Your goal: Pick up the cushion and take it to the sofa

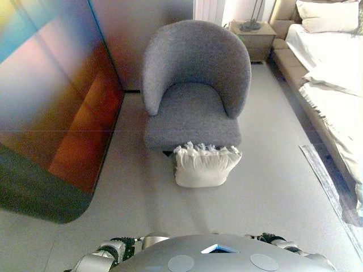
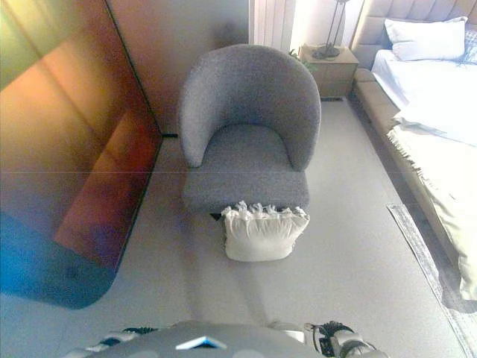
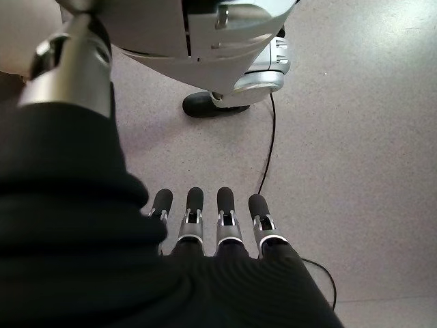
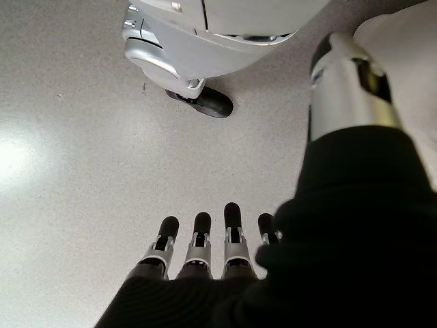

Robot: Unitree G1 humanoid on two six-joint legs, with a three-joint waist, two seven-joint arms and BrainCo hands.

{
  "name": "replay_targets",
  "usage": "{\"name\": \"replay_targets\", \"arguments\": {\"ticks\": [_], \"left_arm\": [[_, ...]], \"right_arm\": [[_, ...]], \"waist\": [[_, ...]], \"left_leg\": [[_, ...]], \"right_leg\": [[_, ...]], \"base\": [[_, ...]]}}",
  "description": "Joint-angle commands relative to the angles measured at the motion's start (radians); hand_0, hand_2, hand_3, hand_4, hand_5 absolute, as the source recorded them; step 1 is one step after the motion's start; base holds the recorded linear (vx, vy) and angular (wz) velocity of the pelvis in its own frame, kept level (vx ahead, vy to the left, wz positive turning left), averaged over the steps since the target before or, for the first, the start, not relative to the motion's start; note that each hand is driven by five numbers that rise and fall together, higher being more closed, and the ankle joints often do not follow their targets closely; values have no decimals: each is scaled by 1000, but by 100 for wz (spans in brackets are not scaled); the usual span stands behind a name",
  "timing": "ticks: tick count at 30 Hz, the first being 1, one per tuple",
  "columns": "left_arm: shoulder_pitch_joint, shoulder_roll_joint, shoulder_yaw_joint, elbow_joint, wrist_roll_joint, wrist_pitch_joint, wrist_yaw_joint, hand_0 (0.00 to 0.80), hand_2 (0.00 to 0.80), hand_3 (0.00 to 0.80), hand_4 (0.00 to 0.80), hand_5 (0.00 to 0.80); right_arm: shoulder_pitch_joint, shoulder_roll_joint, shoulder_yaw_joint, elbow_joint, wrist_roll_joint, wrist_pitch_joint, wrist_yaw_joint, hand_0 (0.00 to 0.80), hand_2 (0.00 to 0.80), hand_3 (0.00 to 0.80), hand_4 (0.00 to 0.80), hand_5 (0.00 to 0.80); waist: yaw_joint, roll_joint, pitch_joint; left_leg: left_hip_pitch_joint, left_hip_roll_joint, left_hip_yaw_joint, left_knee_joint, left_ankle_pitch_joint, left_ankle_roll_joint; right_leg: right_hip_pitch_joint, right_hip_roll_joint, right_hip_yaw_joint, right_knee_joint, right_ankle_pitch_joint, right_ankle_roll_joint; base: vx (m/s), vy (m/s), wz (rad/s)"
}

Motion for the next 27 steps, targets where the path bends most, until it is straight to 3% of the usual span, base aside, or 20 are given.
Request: {"name": "replay_targets", "arguments": {"ticks": [1, 8, 27], "left_arm": [[-56, 1, -23, 64, 17, 22, 12, 0, 0, 0, 0, 0], [-51, 0, -16, 63, -6, -13, -3, 0, 0, 0, 0, 0], [-49, 3, -21, 63, 18, 6, 4, 0, 0, 0, 0, 0]], "right_arm": [[-79, 13, 8, 70, -16, 3, 1, 0, 0, 0, 0, 0], [-79, 13, 8, 70, -18, 1, 3, 0, 0, 0, 0, 0], [-77, 17, 8, 76, -13, -1, 3, 0, 0, 0, 0, 0]], "waist": [[-15, -46, 36], [-13, -46, 37], [-14, -47, 36]], "left_leg": [[-16, -54, 30, 0, -52, 58], [-15, -54, 28, 0, -52, 57], [-16, -47, 38, 0, -50, 53]], "right_leg": [[1, -28, -7, 25, -48, 39], [1, -28, -6, 25, -49, 39], [3, -22, -15, 24, -49, 38]], "base": [[0, 0, 0], [0, 0, 0], [1, -7, 0]]}}
